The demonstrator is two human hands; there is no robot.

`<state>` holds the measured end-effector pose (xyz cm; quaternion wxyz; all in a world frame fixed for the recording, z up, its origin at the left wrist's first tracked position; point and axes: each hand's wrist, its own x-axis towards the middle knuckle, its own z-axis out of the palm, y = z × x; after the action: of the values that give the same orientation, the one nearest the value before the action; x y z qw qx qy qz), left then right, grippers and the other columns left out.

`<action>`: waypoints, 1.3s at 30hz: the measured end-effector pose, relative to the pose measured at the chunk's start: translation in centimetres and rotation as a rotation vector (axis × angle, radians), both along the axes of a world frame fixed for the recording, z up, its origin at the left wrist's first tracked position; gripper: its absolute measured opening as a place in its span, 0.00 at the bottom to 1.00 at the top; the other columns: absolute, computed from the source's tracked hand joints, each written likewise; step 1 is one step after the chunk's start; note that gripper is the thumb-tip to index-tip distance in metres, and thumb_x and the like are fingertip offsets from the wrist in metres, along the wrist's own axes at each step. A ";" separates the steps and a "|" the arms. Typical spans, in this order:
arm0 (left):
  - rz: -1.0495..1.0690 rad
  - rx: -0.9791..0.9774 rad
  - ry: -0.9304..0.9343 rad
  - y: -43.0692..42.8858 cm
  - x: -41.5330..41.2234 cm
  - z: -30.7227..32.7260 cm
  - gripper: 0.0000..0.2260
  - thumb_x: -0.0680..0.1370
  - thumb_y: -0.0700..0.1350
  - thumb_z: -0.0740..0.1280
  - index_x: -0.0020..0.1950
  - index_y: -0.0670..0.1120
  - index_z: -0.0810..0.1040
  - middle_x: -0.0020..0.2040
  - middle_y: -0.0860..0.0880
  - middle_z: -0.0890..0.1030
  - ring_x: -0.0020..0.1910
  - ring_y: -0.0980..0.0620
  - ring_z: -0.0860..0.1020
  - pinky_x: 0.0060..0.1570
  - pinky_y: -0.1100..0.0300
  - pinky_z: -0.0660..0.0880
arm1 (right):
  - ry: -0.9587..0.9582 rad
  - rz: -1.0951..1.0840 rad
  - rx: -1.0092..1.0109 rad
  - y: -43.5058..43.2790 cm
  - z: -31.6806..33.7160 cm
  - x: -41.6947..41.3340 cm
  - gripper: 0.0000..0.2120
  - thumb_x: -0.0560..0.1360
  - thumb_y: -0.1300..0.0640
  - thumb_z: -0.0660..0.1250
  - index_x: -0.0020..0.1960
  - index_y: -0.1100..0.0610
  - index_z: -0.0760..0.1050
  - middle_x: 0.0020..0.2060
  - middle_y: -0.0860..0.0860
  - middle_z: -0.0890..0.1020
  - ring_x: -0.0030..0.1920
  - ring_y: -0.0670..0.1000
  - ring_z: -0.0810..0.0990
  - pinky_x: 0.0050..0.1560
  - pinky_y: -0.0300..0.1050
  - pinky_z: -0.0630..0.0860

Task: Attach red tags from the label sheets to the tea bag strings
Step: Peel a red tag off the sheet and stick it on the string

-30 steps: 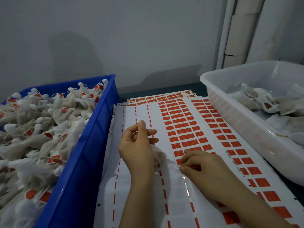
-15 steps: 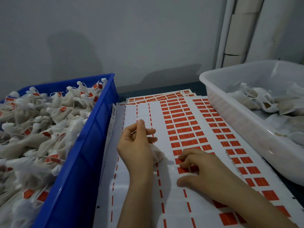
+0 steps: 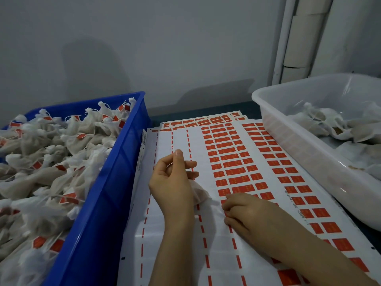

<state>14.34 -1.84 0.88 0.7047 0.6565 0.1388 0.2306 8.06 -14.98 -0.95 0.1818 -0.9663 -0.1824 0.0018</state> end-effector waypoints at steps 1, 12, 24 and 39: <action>-0.002 0.002 0.002 0.0 0.0 0.0 0.06 0.77 0.52 0.64 0.40 0.57 0.76 0.33 0.66 0.80 0.32 0.64 0.80 0.23 0.74 0.71 | -0.006 0.007 -0.015 0.0 -0.1 0.0 0.18 0.80 0.50 0.54 0.70 0.48 0.65 0.66 0.42 0.69 0.62 0.41 0.70 0.65 0.30 0.57; -0.029 -0.002 -0.016 0.0 -0.1 0.0 0.05 0.77 0.52 0.65 0.41 0.56 0.77 0.35 0.63 0.81 0.33 0.62 0.81 0.25 0.73 0.73 | 0.095 -0.157 0.224 0.3 -1.0 -0.4 0.06 0.73 0.47 0.67 0.49 0.44 0.73 0.47 0.36 0.71 0.45 0.38 0.72 0.42 0.23 0.63; -0.034 -0.027 -0.010 0.1 0.0 0.0 0.05 0.77 0.52 0.65 0.42 0.56 0.78 0.35 0.63 0.81 0.33 0.63 0.81 0.25 0.73 0.72 | -0.080 -0.141 0.183 0.0 -2.2 -0.8 0.12 0.76 0.43 0.59 0.56 0.44 0.75 0.54 0.36 0.76 0.43 0.31 0.69 0.44 0.15 0.58; -0.059 -0.020 0.008 0.1 0.0 0.0 0.05 0.77 0.53 0.65 0.43 0.56 0.78 0.35 0.63 0.81 0.33 0.62 0.81 0.25 0.73 0.72 | -0.227 -0.105 0.145 -0.5 -1.9 -0.8 0.14 0.77 0.45 0.58 0.56 0.47 0.77 0.54 0.40 0.79 0.48 0.38 0.75 0.50 0.20 0.59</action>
<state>14.37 -1.71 0.85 0.7172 0.6540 0.1247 0.2057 7.24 -15.52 -2.86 0.2294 -0.9528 -0.1506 -0.1300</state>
